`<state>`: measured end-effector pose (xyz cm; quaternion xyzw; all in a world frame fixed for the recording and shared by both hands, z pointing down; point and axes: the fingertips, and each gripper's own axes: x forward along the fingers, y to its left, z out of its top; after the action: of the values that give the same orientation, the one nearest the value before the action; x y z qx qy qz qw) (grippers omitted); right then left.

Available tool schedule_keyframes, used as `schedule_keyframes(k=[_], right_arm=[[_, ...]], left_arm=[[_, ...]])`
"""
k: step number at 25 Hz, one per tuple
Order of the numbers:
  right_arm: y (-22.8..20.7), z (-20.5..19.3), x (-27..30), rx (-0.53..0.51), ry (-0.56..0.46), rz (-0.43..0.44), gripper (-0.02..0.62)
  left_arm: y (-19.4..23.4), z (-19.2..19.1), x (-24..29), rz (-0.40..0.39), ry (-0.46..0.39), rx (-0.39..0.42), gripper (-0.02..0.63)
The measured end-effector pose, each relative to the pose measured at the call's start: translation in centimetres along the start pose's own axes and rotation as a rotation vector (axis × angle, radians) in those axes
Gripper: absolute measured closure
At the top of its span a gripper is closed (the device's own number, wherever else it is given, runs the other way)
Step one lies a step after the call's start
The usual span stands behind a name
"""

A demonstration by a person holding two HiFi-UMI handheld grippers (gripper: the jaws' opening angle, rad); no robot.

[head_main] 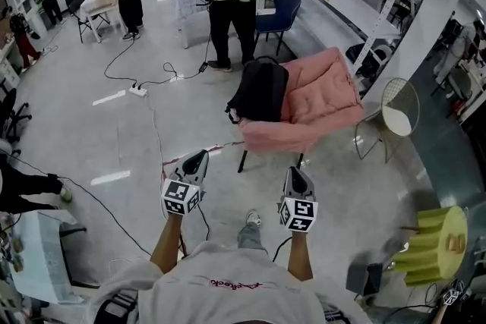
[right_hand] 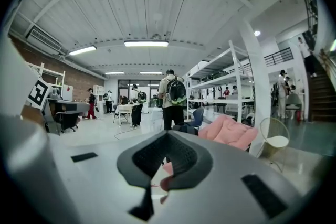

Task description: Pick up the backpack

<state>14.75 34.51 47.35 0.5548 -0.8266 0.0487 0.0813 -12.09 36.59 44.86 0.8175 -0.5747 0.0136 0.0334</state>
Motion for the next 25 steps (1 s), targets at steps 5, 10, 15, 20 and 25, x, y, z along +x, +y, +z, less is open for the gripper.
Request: schedule_keyframes(k=[5, 10, 15, 20, 25], right_arm=[[-2.7, 1.2, 4.9, -0.015, 0.007, 0.025, 0.577], [-6.5, 2.9, 8.9, -0.032, 0.005, 0.032, 0.577], [-10.7, 3.6, 12.2, -0.007, 0.006, 0.034, 0.577], [-13.0, 3.3, 15.0, 0.014, 0.036, 0.05, 0.577], [-14.9, 2.6, 17.6, 0.019, 0.047, 0.074, 0.577]], left_arm=[[1.5, 0.9, 4.6, 0.04, -0.005, -0.003, 0.597], [2.2, 2.0, 9.9, 0.069, -0.011, -0.017, 0.597], [1.3, 2.3, 15.2, 0.067, 0.003, -0.014, 0.597], [0.7, 2.4, 19.9, 0.054, 0.027, 0.0, 0.597], [0.0, 2.4, 24.0, 0.048, 0.024, 0.017, 0.597]])
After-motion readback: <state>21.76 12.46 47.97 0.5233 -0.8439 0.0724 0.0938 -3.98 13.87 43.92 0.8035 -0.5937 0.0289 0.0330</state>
